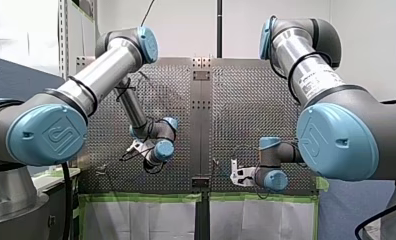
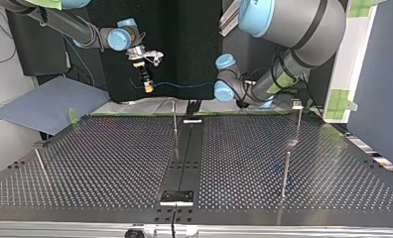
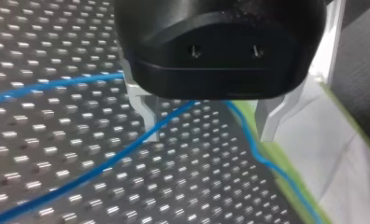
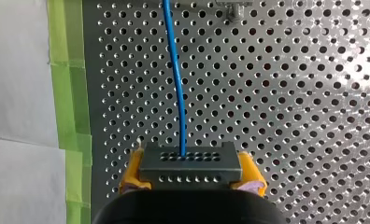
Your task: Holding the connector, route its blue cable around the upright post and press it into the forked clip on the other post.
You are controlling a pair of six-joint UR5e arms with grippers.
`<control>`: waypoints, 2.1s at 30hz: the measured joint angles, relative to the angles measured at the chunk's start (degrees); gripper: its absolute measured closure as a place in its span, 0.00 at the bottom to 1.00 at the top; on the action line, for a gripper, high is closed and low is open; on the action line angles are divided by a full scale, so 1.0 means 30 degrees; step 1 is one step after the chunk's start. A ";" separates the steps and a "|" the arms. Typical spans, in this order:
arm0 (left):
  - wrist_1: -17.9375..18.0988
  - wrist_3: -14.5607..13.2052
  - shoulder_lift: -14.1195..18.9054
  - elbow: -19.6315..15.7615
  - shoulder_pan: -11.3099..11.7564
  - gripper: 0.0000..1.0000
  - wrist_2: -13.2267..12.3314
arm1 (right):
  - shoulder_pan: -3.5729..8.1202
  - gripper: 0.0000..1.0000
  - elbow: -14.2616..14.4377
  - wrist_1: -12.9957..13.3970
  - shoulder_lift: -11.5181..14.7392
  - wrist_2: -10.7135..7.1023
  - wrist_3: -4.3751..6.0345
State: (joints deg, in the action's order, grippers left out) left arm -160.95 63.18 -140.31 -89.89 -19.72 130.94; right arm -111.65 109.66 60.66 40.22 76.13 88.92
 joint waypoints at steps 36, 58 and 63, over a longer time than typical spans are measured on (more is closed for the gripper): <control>-0.1455 0.5108 -0.0501 0.1558 -0.0006 0.00 -0.5146 | -0.0064 1.00 0.0001 -0.0029 0.0000 -0.0014 -0.0041; -0.0896 0.8710 -0.0369 -0.0168 -0.0308 0.00 -0.7304 | 0.0110 1.00 -0.0001 0.0011 -0.0001 0.0000 0.0014; -0.0807 0.9405 -0.0364 -0.0415 -0.0434 0.00 -0.6657 | 0.0112 1.00 -0.0001 0.0062 0.0001 -0.0001 0.0013</control>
State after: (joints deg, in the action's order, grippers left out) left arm -163.37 91.40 -141.40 -91.13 -21.03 110.97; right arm -111.32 109.65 60.85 40.22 76.12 88.96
